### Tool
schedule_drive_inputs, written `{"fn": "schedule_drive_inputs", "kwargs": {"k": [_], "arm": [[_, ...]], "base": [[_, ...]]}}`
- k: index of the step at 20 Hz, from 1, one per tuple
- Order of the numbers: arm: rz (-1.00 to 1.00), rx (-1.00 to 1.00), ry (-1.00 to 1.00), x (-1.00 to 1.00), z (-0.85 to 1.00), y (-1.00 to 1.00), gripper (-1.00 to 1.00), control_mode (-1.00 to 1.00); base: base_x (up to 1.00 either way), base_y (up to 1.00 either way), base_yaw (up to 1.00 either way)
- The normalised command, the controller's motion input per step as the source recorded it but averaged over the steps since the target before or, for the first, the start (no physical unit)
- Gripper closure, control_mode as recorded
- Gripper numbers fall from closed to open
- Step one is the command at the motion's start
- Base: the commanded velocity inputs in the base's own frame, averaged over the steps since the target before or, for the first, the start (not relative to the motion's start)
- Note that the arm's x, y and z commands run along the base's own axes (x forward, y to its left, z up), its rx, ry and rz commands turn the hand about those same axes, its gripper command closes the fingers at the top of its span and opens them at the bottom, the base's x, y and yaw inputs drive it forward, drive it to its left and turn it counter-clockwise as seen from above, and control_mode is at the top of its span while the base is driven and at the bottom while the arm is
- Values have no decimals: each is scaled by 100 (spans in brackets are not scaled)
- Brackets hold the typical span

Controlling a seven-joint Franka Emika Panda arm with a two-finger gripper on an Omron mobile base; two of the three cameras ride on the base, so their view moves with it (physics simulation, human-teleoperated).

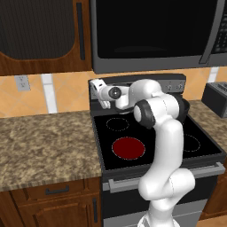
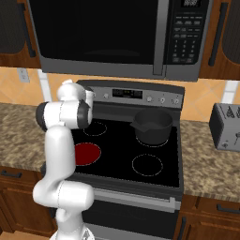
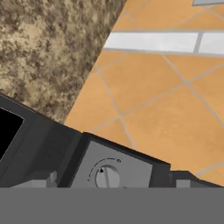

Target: Turn off the front left burner of the stove.

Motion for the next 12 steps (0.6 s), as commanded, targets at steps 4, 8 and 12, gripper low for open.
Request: {"fn": "schedule_drive_inputs", "kwargs": {"k": [4,8,12], "arm": [[0,0,0,28,-13,0,-100,-100],[0,0,0,28,-18,-2,-100,-100],[0,0,0,31,-15,-10,-100,-100]], "base": [[0,0,0],[0,0,0],[0,0,0]]}}
